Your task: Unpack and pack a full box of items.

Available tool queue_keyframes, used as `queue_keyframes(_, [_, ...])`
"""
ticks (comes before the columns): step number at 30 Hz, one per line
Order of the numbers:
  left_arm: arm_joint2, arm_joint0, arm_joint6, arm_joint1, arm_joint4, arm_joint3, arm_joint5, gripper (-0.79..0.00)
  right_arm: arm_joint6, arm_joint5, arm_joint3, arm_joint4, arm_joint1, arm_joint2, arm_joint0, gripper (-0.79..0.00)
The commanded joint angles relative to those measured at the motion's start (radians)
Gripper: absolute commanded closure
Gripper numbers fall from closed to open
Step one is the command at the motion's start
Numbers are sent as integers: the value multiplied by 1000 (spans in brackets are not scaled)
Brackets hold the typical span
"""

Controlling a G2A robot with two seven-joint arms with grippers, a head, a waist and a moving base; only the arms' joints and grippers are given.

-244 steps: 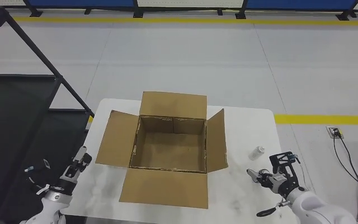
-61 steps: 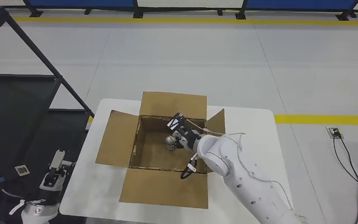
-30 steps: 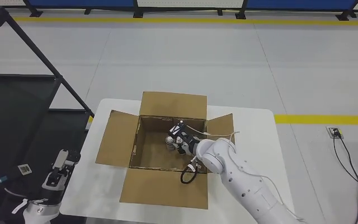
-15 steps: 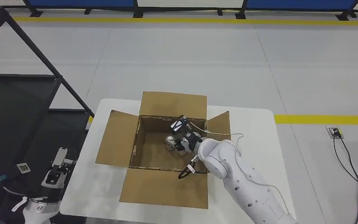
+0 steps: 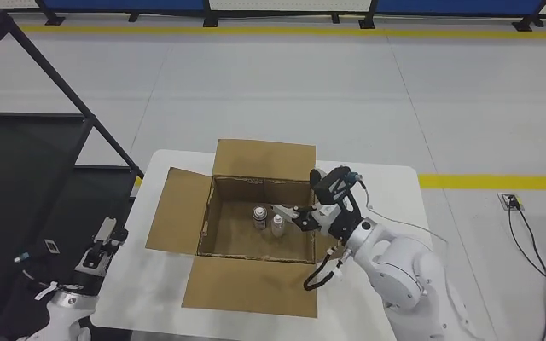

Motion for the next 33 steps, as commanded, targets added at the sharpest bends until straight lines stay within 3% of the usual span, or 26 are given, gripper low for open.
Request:
queue_keyframes(1, [16,-13,-8,0,9,9,5,-785,0,0,0,1,0,0,0,-785])
queue_keyframes(5, [42,-27,-21,2,38,3,5,-785,-50,2,-14,24,2,23,-26,-785])
queue_keyframes(9, [51,-23,-24,2,45,-19,1,-785,-94,-9,-31,157,13,136,-104,-785])
queue_keyframes(17, [64,-11,-30,4,55,-75,2,-785,30,-36,-18,457,38,327,-196,-785])
queue_keyframes(23, [66,-9,1,4,58,-79,18,-785,204,-40,108,625,53,339,-125,-785])
queue_keyframes(29, [43,-40,68,6,114,-13,50,-785,251,-71,210,698,62,316,-56,-785])
queue_keyframes(33, [46,-57,17,10,104,27,74,-785,308,-115,246,759,68,293,-31,-785])
